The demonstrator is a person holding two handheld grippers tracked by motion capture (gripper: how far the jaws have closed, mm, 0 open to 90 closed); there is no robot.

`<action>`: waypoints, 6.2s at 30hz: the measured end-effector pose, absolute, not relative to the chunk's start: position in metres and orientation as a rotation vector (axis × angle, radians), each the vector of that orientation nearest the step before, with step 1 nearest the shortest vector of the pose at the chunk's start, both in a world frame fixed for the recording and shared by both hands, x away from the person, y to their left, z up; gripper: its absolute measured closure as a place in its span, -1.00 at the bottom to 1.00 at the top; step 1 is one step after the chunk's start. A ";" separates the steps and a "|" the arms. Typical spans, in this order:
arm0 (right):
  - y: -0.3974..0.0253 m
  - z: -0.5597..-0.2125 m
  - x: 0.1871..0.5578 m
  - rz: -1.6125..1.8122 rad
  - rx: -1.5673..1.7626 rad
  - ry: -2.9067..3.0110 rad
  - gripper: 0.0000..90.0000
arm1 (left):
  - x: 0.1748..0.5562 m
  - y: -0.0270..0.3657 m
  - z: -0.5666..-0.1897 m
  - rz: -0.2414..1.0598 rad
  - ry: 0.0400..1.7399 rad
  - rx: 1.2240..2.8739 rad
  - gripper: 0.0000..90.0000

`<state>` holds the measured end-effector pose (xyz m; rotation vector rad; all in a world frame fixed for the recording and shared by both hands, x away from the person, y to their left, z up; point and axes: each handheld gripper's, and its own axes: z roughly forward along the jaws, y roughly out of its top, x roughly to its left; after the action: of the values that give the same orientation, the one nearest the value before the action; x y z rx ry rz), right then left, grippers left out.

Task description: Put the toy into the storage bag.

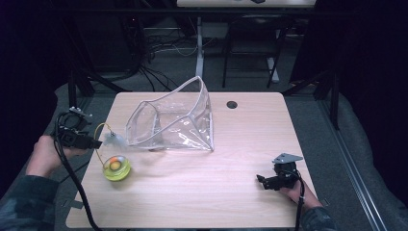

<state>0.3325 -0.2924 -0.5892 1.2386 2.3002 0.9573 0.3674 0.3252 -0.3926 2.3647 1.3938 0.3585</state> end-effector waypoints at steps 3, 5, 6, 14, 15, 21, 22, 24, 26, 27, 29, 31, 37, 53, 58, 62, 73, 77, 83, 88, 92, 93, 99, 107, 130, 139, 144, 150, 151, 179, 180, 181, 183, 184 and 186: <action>-0.292 -0.589 0.332 0.958 1.239 2.300 -1.00 | 0.367 0.325 -0.393 0.357 1.402 2.361 0.60; -0.292 -0.589 0.332 0.957 1.239 2.300 -1.00 | 0.367 0.325 -0.393 0.359 1.404 2.361 0.66; -0.292 -0.589 0.332 0.958 1.239 2.300 -1.00 | 0.367 0.325 -0.393 0.359 1.404 2.361 0.68; -0.292 -0.589 0.332 0.958 1.239 2.300 -1.00 | 0.365 0.325 -0.391 0.390 1.404 2.342 0.92; -0.292 -0.589 0.332 0.959 1.239 2.300 -1.00 | 0.365 0.325 -0.391 0.387 1.405 2.347 0.94; -0.292 -0.589 0.332 0.958 1.239 2.300 -1.00 | 0.365 0.323 -0.389 0.393 1.406 2.370 0.95; -0.292 -0.589 0.332 0.958 1.239 2.300 -1.00 | 0.365 0.323 -0.389 0.393 1.406 2.370 0.95; -0.292 -0.589 0.332 0.959 1.239 2.299 -1.00 | 0.365 0.322 -0.388 0.388 1.402 2.369 0.95; -0.292 -0.589 0.332 0.959 1.239 2.299 -1.00 | 0.365 0.322 -0.387 0.386 1.402 2.368 0.95; -0.292 -0.589 0.332 0.958 1.239 2.300 -1.00 | 0.365 0.322 -0.386 0.389 1.400 2.368 0.95; -0.292 -0.589 0.332 0.959 1.239 2.299 -1.00 | 0.365 0.322 -0.386 0.386 1.398 2.372 0.95; -0.292 -0.589 0.332 0.958 1.239 2.300 -1.00 | 0.365 0.322 -0.384 0.391 1.397 2.379 0.95; -0.292 -0.589 0.332 0.958 1.239 2.299 -1.00 | 0.364 0.323 -0.380 0.402 1.403 2.391 0.96; -0.292 -0.589 0.332 0.958 1.239 2.300 -1.00 | 0.372 0.327 -0.365 0.410 1.416 2.413 0.95; -0.292 -0.589 0.332 0.958 1.239 2.300 -1.00 | 0.374 0.329 -0.362 0.412 1.422 2.427 0.95; -0.293 -0.589 0.332 0.949 1.236 2.303 -1.00 | 0.377 0.332 -0.358 0.416 1.430 2.421 0.95; -0.293 -0.589 0.332 0.948 1.238 2.305 -1.00 | 0.387 0.331 -0.351 0.416 1.425 2.441 0.95; -0.293 -0.589 0.332 0.949 1.238 2.305 -1.00 | 0.390 0.330 -0.348 0.424 1.426 2.443 0.95; -0.293 -0.589 0.332 0.949 1.238 2.304 -1.00 | 0.395 0.329 -0.339 0.438 1.421 2.447 0.95; -0.293 -0.589 0.332 0.949 1.238 2.304 -1.00 | 0.399 0.327 -0.331 0.452 1.417 2.450 0.95; -0.293 -0.589 0.332 0.949 1.238 2.304 -1.00 | 0.402 0.325 -0.325 0.460 1.413 2.451 0.95; -0.293 -0.589 0.332 0.949 1.238 2.305 -1.00 | 0.403 0.324 -0.323 0.463 1.415 2.450 0.95; -0.293 -0.589 0.332 0.950 1.238 2.304 -1.00 | 0.409 0.322 -0.317 0.475 1.419 2.448 0.95; -0.293 -0.589 0.332 0.949 1.238 2.304 -1.00 | 0.418 0.319 -0.311 0.467 1.429 2.460 0.95; -0.293 -0.589 0.332 0.949 1.238 2.305 -1.00 | 0.430 0.308 -0.273 0.530 1.401 2.473 0.95; -0.293 -0.589 0.332 0.950 1.238 2.305 -1.00 | 0.434 0.303 -0.256 0.563 1.381 2.471 0.95; -0.293 -0.589 0.333 0.950 1.237 2.305 -1.00 | 0.436 0.299 -0.249 0.571 1.372 2.465 0.95; -0.293 -0.589 0.333 0.951 1.237 2.305 -1.00 | 0.438 0.295 -0.243 0.574 1.362 2.466 0.95; -0.293 -0.589 0.333 0.951 1.237 2.306 -1.00 | 0.439 0.293 -0.242 0.577 1.357 2.466 0.95; -0.293 -0.589 0.333 0.953 1.237 2.305 -1.00 | 0.453 0.241 -0.222 0.582 1.212 2.512 0.95; -0.293 -0.589 0.333 0.953 1.237 2.305 -1.00 | 0.453 0.241 -0.222 0.582 1.212 2.512 0.95; -0.293 -0.589 0.333 0.952 1.237 2.305 -1.00 | 0.454 0.239 -0.222 0.581 1.207 2.510 0.95; -0.293 -0.589 0.333 0.953 1.236 2.305 -1.00 | 0.455 0.234 -0.220 0.575 1.190 2.521 0.95; -0.293 -0.589 0.333 0.953 1.236 2.305 -1.00 | 0.455 0.234 -0.220 0.575 1.190 2.521 0.95; -0.293 -0.589 0.333 0.953 1.236 2.306 -1.00 | 0.456 0.229 -0.219 0.573 1.176 2.521 0.95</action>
<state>0.3327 -0.2927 -0.5890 1.2364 2.3056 0.9526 0.4558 0.2287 -0.2194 2.5213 1.1758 0.5731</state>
